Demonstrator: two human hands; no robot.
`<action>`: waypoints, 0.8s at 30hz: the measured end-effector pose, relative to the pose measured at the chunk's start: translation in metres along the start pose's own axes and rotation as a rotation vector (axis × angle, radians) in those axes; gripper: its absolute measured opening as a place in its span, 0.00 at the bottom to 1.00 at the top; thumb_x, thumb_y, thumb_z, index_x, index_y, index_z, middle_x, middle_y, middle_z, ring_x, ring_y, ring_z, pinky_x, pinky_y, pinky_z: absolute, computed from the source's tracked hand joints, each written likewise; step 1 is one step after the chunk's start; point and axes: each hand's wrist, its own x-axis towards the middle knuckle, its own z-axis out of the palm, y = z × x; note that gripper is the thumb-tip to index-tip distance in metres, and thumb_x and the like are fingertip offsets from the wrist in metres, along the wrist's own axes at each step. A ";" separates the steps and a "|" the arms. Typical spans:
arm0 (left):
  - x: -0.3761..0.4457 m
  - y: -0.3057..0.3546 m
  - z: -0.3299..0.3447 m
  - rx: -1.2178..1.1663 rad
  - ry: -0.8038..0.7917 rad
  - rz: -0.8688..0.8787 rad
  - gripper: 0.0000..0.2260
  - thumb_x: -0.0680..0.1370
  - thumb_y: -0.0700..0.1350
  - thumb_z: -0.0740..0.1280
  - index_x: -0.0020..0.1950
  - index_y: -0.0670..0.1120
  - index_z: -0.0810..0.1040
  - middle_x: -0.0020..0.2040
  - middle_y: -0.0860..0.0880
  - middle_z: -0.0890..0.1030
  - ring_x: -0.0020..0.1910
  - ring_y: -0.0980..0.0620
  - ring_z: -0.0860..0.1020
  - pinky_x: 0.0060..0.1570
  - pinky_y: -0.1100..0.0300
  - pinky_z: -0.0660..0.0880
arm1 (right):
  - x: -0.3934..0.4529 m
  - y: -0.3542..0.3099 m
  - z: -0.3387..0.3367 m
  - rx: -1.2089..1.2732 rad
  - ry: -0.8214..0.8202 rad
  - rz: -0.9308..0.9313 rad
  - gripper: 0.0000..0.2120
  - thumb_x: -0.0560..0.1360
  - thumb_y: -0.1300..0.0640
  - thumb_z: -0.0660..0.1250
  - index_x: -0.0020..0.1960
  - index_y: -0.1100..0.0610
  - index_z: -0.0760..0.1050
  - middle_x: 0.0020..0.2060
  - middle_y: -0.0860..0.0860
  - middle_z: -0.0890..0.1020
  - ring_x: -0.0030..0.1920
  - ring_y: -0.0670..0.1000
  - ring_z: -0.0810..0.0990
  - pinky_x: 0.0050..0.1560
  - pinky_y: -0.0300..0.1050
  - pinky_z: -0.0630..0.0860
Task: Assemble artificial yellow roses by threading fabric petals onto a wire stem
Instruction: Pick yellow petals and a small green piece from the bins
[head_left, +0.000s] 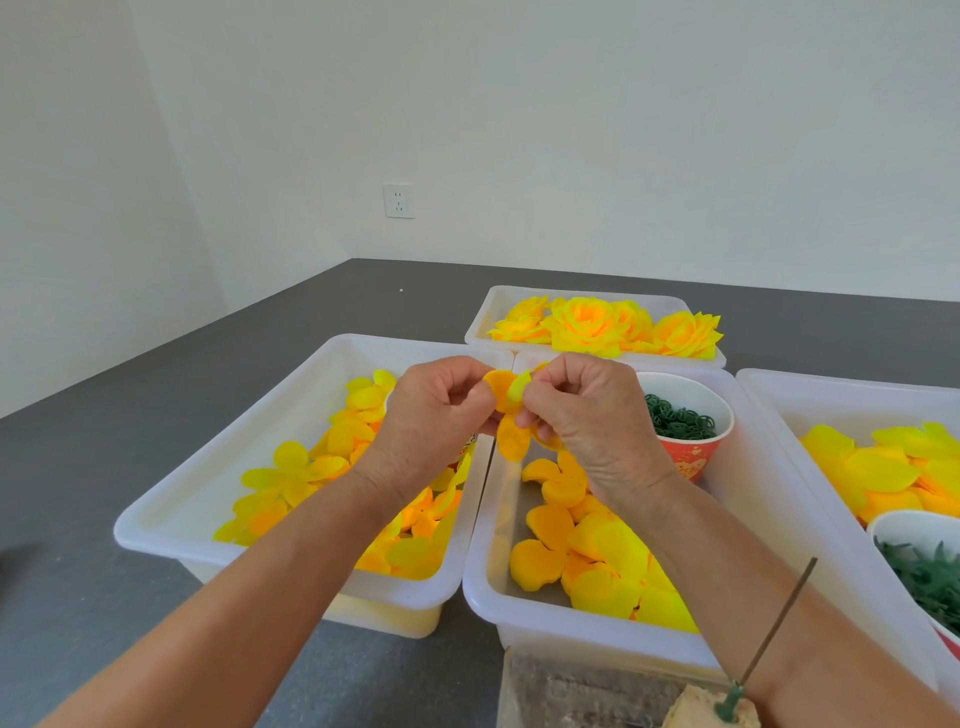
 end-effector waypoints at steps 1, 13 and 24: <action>0.000 -0.001 0.000 0.027 -0.001 0.016 0.05 0.75 0.36 0.65 0.44 0.39 0.81 0.38 0.42 0.84 0.37 0.46 0.83 0.43 0.51 0.81 | 0.000 0.000 -0.001 0.029 0.012 0.023 0.08 0.66 0.68 0.65 0.31 0.59 0.73 0.22 0.52 0.78 0.22 0.45 0.69 0.24 0.35 0.69; -0.002 -0.002 0.000 0.140 0.088 0.152 0.07 0.71 0.37 0.73 0.38 0.45 0.77 0.32 0.43 0.81 0.29 0.54 0.75 0.32 0.56 0.75 | 0.003 0.000 0.000 0.481 -0.091 0.265 0.08 0.70 0.73 0.67 0.47 0.65 0.73 0.30 0.55 0.82 0.30 0.49 0.82 0.30 0.37 0.78; 0.003 -0.004 -0.003 0.160 0.303 0.048 0.06 0.72 0.38 0.70 0.36 0.42 0.75 0.31 0.41 0.81 0.31 0.43 0.81 0.37 0.44 0.79 | 0.005 0.008 0.004 0.230 -0.091 0.169 0.06 0.73 0.67 0.67 0.40 0.58 0.77 0.30 0.52 0.80 0.29 0.42 0.78 0.31 0.34 0.76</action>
